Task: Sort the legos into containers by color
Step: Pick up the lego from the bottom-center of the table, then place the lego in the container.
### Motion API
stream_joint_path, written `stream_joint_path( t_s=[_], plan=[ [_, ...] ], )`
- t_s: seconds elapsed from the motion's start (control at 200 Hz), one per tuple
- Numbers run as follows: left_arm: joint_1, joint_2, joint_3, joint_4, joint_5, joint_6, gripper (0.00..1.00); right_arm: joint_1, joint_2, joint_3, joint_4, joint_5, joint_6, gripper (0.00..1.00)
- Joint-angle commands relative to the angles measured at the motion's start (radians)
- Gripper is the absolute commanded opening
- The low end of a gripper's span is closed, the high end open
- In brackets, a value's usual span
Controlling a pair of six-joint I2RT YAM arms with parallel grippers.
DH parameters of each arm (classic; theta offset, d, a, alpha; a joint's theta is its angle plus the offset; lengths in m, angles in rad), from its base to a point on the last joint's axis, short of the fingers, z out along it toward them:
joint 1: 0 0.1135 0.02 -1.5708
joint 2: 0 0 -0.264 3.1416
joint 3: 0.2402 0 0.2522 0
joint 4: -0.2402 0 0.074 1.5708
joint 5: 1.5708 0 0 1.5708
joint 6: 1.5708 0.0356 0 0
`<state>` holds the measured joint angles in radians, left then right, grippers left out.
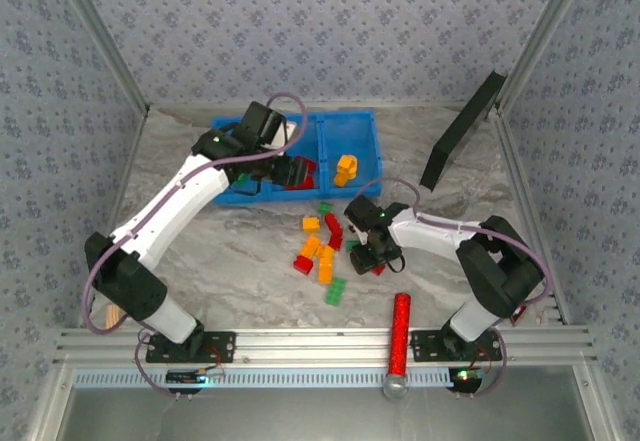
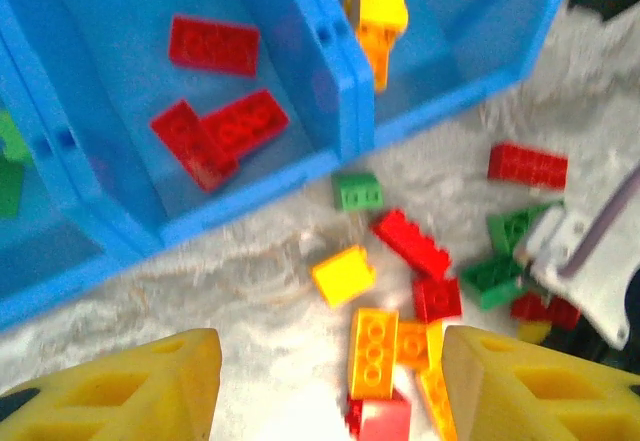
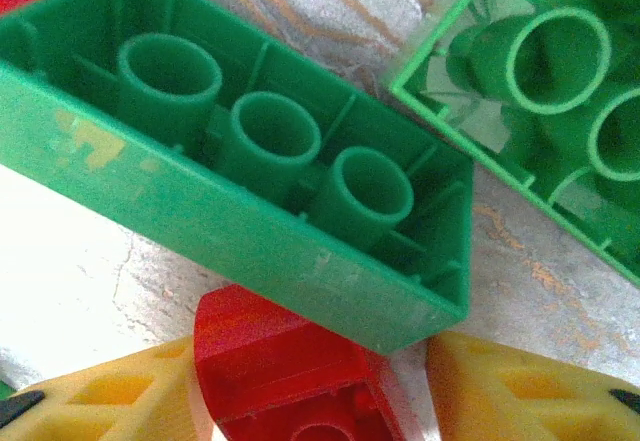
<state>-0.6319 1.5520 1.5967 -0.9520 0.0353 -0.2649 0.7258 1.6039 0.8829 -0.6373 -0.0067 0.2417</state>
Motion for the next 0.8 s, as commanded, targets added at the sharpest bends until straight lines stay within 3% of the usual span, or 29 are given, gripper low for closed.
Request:
stream_joint_path(
  t_s=[0.0, 0.2, 0.335, 0.55, 0.8],
  plan=[
    [-0.030, -0.045, -0.016, -0.156, -0.059, 0.021, 0.61, 0.008, 0.043, 0.009, 0.021, -0.074, -0.012, 0.51],
    [-0.124, -0.126, -0.097, -0.139, -0.109, -0.056, 0.61, 0.023, 0.082, 0.044, -0.045, -0.121, -0.010, 0.30],
    [-0.215, -0.178, -0.176, -0.128, -0.165, -0.140, 0.61, 0.021, 0.083, 0.154, -0.156, -0.140, -0.059, 0.23],
    [-0.394, -0.303, -0.373, -0.045, -0.230, -0.316, 0.67, -0.069, 0.059, 0.550, -0.442, -0.148, -0.136, 0.20],
    [-0.599, -0.406, -0.545, 0.058, -0.391, -0.433, 0.66, -0.103, 0.295, 1.043, -0.428, -0.177, -0.205, 0.19]
  ],
)
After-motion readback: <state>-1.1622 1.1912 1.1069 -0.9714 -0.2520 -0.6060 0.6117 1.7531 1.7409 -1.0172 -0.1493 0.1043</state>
